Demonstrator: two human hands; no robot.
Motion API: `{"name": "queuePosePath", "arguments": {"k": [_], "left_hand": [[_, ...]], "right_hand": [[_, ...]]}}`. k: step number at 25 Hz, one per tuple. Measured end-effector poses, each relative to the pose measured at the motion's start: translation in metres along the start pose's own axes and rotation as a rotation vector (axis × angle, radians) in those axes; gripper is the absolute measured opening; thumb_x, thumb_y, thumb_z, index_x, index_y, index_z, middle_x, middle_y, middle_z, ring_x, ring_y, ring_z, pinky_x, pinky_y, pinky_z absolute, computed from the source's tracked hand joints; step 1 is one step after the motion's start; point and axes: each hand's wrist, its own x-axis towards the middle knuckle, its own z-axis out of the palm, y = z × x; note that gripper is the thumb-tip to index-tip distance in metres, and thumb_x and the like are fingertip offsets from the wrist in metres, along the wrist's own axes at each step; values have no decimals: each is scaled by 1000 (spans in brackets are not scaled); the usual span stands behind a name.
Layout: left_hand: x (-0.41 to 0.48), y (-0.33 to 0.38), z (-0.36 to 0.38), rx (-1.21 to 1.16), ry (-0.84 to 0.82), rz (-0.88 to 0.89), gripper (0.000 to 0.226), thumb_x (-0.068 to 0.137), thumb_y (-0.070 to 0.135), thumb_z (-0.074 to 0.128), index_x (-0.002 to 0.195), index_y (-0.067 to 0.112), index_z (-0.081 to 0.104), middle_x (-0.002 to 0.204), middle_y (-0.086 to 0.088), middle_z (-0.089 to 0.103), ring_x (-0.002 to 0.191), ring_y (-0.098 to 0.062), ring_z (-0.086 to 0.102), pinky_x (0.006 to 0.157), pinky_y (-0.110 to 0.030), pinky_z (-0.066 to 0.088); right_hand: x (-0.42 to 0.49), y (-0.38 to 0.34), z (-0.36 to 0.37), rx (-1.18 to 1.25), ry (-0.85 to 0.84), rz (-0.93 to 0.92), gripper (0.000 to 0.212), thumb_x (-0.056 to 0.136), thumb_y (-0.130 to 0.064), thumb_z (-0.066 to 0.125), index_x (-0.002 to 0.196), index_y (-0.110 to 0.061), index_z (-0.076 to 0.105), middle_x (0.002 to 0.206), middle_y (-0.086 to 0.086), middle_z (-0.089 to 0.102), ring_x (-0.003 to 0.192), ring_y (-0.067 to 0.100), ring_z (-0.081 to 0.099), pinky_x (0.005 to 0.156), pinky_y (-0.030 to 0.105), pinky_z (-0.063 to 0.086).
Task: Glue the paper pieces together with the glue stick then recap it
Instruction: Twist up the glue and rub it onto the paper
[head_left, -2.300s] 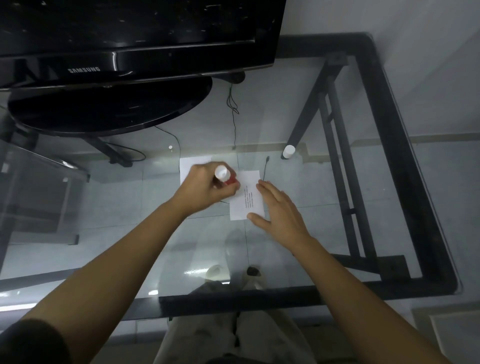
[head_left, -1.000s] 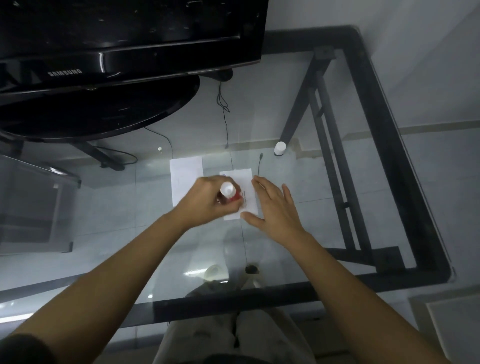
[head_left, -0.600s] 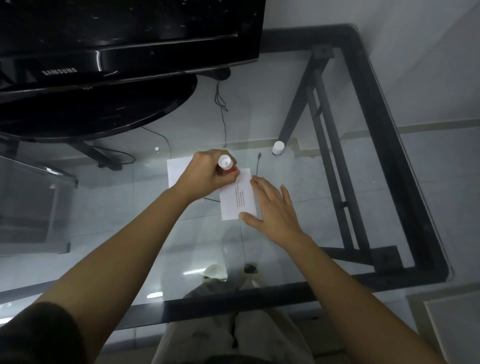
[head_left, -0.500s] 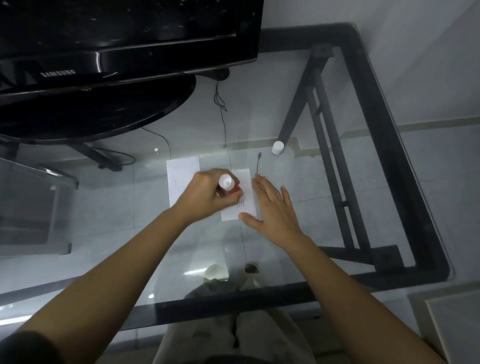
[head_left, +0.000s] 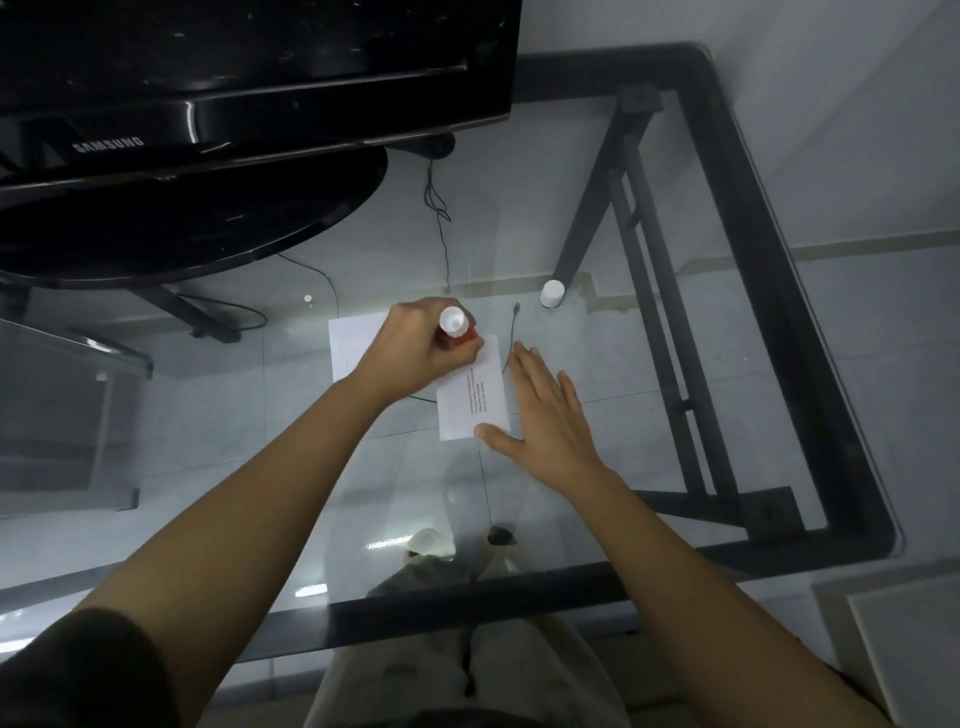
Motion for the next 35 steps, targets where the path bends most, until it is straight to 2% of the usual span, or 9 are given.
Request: {"name": "queuePosePath", "arguments": {"k": [4,14,19,21,23,26,28,31,35], "left_hand": [[-40,10,16,-72,-85,99,15,74,20,76,82,13,66,77,-2,69,64,-8,58,63,-6,44],[-1,2,15,5,-56,20,19,78,26,71,84,9,63,82,-6,69,65,-12,57,57,-6,38],[13,0,14,0,-1,-38,19,80,27,70,85,11,63,87,-7,70,70,-14,60,60,-20,48],[15,0,12,-205,134,-164,16,78,27,71,87,15,65,86,-2,69,72,-12,62,61,-19,52],[15,4,9,-750,287,-410,15,79,22,71,92,17,65,88,-1,68,76,-7,66,66,-17,53],[14,6,6,-1582,364,-783,22,82,15,67,100,8,57,101,-15,65,82,-16,70,66,-22,56],[14,3,3,-1766,349,-935,30,79,14,70,104,4,56,98,-20,69,84,-23,70,64,-27,58],[25,2,2,-1685,232,-891,37,79,13,69,113,4,56,91,-12,73,89,-22,68,73,-29,57],[45,5,4,-746,72,-501,41,78,15,73,115,12,56,104,-3,67,93,-15,65,82,-25,51]], "right_hand": [[0,2,0,-27,3,-9,87,84,-57,48,145,-14,2,157,2,0,142,15,-6,111,34,-8],[1,1,0,-28,-18,3,88,84,-55,50,144,-16,-1,157,2,-2,142,16,-7,110,34,-12],[0,2,2,-24,-14,7,88,84,-56,50,144,-17,-1,157,1,-2,142,17,-6,109,35,-12],[0,3,3,-14,-11,-2,88,84,-55,50,144,-16,-2,157,1,-2,142,15,-7,109,34,-12],[1,4,3,-20,-11,-6,87,84,-55,51,144,-19,-1,157,0,-2,142,15,-8,109,33,-13],[1,4,4,-33,-20,-16,84,83,-57,50,144,-24,2,157,-1,-3,142,16,-8,107,33,-15],[1,4,4,-30,-28,-17,83,83,-57,49,144,-25,2,157,-2,-4,142,15,-9,107,33,-16],[2,5,4,-43,-33,-15,83,84,-58,48,144,-25,1,157,-2,-6,142,15,-10,107,33,-16],[1,4,3,-47,-48,-21,82,85,-57,47,144,-24,0,157,-1,-7,141,15,-11,107,34,-16]]}}
